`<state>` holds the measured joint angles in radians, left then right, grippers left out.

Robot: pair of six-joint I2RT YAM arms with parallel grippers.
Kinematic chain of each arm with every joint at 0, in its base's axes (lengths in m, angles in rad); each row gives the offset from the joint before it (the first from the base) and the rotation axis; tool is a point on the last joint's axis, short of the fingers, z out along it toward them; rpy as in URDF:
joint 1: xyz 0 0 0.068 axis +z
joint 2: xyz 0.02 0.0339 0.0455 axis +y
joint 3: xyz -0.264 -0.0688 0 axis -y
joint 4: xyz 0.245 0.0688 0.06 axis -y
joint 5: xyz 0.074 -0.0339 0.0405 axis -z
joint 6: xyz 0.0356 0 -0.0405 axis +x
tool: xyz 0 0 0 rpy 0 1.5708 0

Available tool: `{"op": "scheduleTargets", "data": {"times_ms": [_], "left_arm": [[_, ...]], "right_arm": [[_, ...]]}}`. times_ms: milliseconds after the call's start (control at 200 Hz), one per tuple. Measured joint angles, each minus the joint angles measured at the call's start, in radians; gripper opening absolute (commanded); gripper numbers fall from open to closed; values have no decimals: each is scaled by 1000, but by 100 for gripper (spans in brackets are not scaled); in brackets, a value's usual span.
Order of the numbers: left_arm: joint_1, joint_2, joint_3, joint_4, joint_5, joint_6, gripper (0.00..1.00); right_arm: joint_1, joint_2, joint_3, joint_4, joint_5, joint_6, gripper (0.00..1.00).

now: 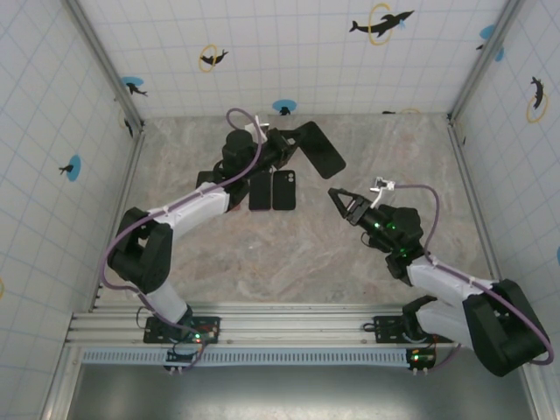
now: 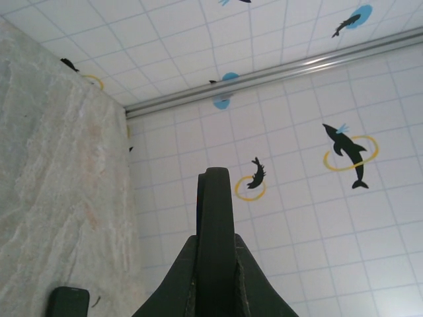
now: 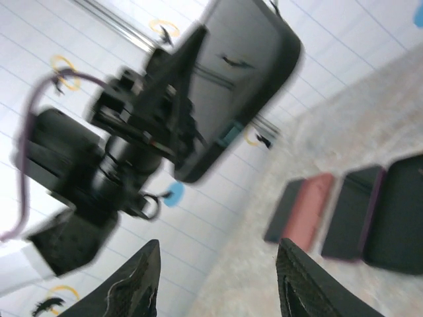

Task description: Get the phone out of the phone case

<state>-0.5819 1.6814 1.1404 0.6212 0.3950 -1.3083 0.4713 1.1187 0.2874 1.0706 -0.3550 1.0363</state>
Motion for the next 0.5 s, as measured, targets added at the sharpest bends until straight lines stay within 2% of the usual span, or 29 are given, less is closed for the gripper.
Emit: {"op": "scheduleTargets", "data": {"times_ms": [180,500], "left_arm": [[-6,-2,-13,31,-10,-31,4],[-16,-4,-18,88,-15,-84,3]], "right_arm": [[2,39,5,139,35,74,40],[23,112,78,177,32,112,31]]}}
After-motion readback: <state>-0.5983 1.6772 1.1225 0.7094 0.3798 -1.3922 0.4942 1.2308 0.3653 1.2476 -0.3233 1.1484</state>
